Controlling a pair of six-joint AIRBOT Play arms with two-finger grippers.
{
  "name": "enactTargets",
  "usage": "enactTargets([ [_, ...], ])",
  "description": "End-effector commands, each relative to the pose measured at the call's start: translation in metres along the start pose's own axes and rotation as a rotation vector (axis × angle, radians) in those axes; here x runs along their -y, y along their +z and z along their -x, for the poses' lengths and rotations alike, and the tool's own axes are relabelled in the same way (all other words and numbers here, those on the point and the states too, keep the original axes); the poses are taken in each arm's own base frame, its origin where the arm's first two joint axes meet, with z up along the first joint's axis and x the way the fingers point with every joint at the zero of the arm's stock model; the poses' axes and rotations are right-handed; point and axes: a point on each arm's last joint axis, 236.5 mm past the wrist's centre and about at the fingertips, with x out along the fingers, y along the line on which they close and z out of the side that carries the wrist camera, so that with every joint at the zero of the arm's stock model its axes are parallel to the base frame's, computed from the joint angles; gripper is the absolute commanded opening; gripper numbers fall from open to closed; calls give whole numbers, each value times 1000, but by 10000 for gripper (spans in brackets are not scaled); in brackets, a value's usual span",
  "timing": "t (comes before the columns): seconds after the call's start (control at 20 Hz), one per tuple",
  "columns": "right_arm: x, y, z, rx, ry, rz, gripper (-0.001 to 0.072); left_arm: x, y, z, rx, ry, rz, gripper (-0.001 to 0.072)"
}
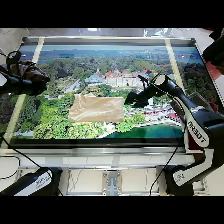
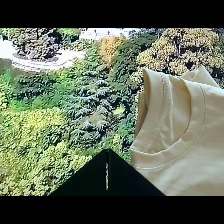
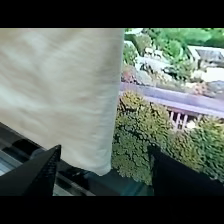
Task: Fold the shirts.
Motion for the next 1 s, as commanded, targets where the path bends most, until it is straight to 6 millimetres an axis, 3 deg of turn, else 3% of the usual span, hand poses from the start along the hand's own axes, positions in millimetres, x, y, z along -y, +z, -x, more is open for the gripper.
enactTargets([
  [0.0, 2, 4, -29, -16, 155, -105, 622, 0, 0, 0, 0, 1, 1, 9],
  [0.35, -29, 3, -81, -8, 202, -108, 596, 0, 0, 0, 1, 1, 1, 9],
  [0.5, -58, 8, -96, 42, 238, -93, 406, 0, 0, 0, 1, 1, 1, 9],
  [0.55, -68, 11, -98, 58, 262, -105, 252, 0, 0, 0, 0, 1, 1, 9],
  [0.6, -80, 13, -96, 66, 290, -96, 12, 0, 0, 0, 0, 1, 1, 9],
  [0.7, -101, 19, -78, 65, 331, 13, 18, 0, 0, 0, 0, 1, 1, 9],
  [0.8, -110, 37, -41, 111, 315, 121, 18, -1, 0, 0, -1, 1, 1, 9],
  [0.95, -84, 72, 49, 254, 167, 198, 18, -1, 0, 0, 0, 1, 0, 9],
])
